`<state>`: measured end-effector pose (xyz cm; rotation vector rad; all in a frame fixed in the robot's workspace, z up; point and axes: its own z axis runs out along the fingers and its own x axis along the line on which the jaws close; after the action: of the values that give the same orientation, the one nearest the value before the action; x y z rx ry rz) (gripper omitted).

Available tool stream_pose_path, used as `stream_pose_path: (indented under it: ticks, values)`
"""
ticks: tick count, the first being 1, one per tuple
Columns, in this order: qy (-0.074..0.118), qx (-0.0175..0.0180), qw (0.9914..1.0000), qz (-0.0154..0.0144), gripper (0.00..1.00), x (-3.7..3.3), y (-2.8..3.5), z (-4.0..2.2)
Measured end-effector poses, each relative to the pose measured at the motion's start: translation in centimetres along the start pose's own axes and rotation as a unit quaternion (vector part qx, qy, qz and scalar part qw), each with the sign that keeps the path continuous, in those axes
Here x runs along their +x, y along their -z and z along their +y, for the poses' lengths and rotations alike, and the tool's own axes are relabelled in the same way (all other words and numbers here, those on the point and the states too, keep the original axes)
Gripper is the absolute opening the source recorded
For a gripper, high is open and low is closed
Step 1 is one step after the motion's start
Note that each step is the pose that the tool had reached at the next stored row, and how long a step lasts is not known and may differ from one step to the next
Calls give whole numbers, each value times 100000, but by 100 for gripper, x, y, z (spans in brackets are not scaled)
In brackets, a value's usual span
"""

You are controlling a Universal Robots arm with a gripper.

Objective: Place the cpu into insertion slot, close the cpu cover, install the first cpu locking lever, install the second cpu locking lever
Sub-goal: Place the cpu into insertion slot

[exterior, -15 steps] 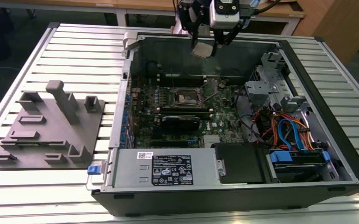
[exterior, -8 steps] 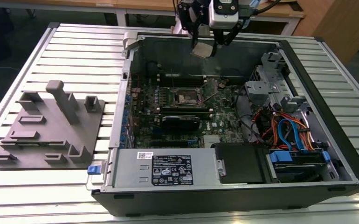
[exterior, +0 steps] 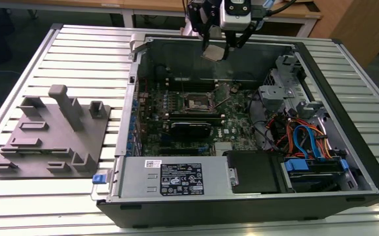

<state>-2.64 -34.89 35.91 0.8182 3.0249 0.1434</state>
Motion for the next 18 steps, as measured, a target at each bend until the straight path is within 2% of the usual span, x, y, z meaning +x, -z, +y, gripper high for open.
stream_pose_path:
  ticks: [8, 14, 15, 16, 18]
  values:
    - [-1712, -31, 99985, -152, 54, 0, -3, -1]
    - [-4484, -86, 99899, -402, 54, 0, -6, -1]
    - [-5649, -107, 99839, -507, 54, 0, -7, -1]
    - [-7586, -145, 99709, -680, 54, 0, -9, -1]
    - [-8760, -167, 99612, -787, 54, 0, -10, -1]
